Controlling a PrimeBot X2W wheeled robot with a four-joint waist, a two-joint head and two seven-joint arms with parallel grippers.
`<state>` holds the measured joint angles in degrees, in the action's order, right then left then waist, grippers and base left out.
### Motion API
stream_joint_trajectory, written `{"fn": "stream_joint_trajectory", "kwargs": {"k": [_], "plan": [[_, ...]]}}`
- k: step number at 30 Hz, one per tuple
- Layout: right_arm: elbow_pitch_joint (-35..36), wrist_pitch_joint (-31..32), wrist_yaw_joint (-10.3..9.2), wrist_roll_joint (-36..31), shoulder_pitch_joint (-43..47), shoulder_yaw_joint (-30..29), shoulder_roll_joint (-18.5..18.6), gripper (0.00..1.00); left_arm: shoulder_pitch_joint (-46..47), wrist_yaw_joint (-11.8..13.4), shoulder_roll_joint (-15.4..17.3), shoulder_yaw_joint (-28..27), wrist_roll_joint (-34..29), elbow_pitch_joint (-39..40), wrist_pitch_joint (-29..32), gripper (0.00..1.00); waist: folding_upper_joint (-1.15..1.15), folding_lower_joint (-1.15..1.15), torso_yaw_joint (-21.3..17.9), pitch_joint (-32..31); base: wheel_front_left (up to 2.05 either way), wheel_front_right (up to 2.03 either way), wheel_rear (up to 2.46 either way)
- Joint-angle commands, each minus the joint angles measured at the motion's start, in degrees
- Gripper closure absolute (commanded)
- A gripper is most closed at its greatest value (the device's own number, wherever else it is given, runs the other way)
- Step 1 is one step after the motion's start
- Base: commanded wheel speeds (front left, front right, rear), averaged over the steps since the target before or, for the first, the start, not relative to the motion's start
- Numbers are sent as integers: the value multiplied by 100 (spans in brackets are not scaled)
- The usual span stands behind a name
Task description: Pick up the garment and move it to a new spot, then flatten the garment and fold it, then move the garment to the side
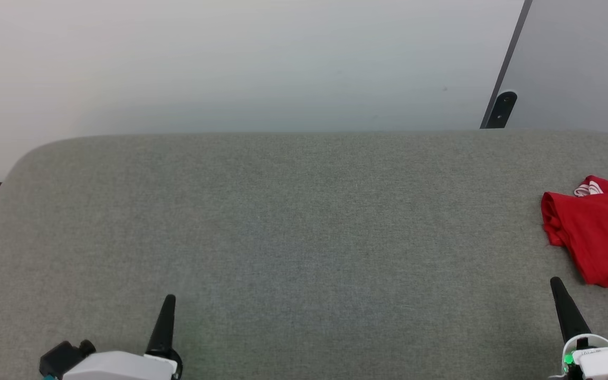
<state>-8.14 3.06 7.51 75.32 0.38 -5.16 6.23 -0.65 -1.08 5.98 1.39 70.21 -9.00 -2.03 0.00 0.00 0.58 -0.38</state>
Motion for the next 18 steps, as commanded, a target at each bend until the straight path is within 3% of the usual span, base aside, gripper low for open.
{"fn": "stream_joint_trajectory", "kwargs": {"k": [1,18], "plan": [[-8,29,-2,158,-140,-29,-16,100,134,-67,-1,-54,175,0,43,100,0,0,-2,2,0,0,0],[-230,146,-2,760,-355,-66,-133,100,350,-293,-54,-251,1030,-189,284,100,0,0,-20,20,0,0,0]]}}
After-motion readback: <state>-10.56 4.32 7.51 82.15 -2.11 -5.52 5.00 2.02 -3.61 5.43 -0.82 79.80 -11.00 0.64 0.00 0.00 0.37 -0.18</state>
